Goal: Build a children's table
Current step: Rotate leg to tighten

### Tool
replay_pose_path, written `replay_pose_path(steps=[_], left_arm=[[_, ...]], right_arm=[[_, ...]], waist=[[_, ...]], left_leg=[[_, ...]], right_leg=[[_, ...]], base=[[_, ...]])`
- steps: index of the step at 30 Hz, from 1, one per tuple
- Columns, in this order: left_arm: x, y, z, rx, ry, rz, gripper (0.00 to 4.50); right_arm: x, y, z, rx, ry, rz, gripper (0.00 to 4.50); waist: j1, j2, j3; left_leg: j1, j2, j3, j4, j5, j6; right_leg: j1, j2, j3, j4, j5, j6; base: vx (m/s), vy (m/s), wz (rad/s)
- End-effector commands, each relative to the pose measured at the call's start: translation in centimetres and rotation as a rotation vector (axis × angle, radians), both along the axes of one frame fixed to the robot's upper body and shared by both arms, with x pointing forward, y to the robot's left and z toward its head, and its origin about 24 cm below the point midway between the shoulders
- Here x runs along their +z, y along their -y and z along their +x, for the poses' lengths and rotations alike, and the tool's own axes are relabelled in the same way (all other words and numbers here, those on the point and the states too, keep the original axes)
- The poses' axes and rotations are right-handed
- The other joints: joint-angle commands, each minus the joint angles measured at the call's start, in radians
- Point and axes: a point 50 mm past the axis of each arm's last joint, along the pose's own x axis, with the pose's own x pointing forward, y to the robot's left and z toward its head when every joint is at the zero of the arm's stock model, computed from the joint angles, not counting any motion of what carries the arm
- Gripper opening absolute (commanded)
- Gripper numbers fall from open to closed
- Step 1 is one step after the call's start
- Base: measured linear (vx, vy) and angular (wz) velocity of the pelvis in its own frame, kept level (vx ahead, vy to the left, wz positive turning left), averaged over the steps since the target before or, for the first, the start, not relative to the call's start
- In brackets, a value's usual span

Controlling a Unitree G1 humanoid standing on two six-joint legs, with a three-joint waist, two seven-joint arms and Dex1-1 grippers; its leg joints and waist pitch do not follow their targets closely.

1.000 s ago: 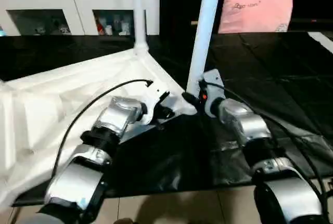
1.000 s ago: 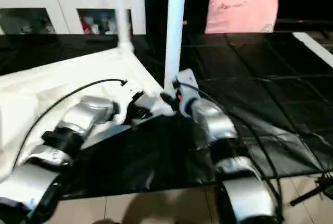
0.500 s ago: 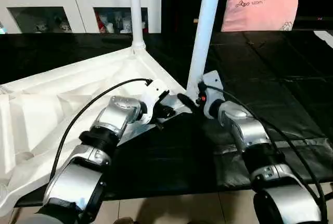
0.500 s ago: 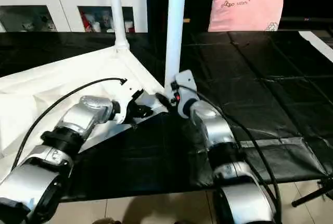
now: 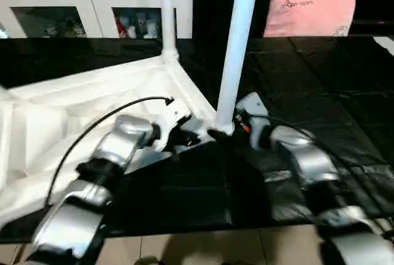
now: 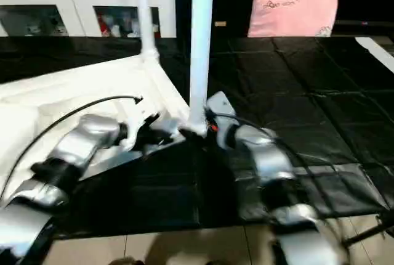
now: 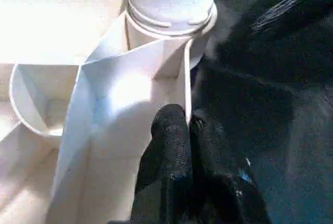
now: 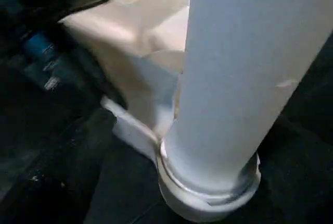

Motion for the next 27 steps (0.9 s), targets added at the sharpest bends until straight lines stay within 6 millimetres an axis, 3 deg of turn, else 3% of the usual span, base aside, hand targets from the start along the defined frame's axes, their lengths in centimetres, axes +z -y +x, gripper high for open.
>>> replay_pose_path(steps=[1,14,27], left_arm=[[1.2,1.2,-0.4,-0.137,0.031,-0.037,0.00],[0.8,0.1,-2.9,-0.457,-0.038,0.059,0.00],[0.8,0.1,-3.0,-0.505,-0.036,0.086,0.00]], right_arm=[[-0.1,-0.3,-0.9,0.124,-0.024,0.001,4.47],[-0.1,0.8,-2.9,0.382,-0.146,-0.009,4.47],[0.3,1.2,-3.5,0.447,-0.213,0.048,3.31]], waist=[[0.004,-0.005,-0.067],[0.034,-0.005,-0.066],[0.043,-0.005,-0.069]], left_leg=[[0.002,0.043,-0.009,-0.058,-0.175,0.064],[0.010,0.049,-0.008,-0.059,-0.194,0.049],[0.006,0.046,-0.009,-0.056,-0.177,0.043]], right_leg=[[0.060,-0.089,0.055,-0.080,-0.252,-0.174],[0.051,-0.090,0.056,-0.081,-0.305,-0.167],[0.054,-0.087,0.054,-0.077,-0.280,-0.164]], base=[[0.000,0.000,0.00],[0.000,0.000,0.00],[0.000,0.000,0.00]])
